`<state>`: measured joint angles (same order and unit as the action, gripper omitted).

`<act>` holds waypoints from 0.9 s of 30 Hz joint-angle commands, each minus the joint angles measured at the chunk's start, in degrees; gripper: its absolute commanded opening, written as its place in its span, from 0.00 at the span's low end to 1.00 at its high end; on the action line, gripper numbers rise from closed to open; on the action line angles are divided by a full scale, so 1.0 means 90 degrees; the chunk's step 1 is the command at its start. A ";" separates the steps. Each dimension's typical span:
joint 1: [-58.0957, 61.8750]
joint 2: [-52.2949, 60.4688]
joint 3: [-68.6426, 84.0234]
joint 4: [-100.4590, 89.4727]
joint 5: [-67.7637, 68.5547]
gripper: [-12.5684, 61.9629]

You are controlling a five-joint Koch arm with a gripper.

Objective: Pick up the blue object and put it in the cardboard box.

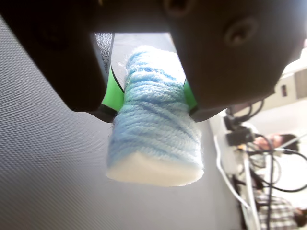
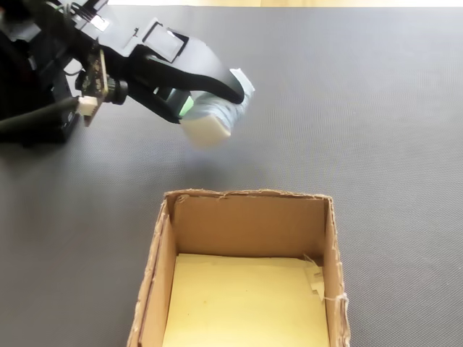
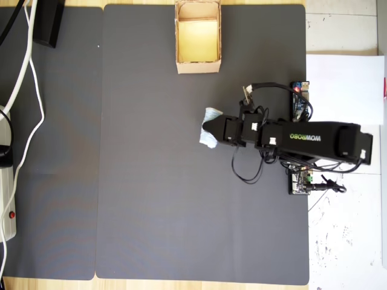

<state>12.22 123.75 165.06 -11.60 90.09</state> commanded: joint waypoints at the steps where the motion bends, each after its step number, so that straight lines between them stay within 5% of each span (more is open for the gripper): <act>1: 0.0068 0.0283 -0.0186 -0.0684 0.0078 0.31; 18: 0.1543 0.0010 -0.1670 -0.1182 -0.0527 0.31; 27: 0.2715 -0.1572 -0.3389 -0.1094 -0.0625 0.31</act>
<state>36.74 108.63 139.83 -16.08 84.46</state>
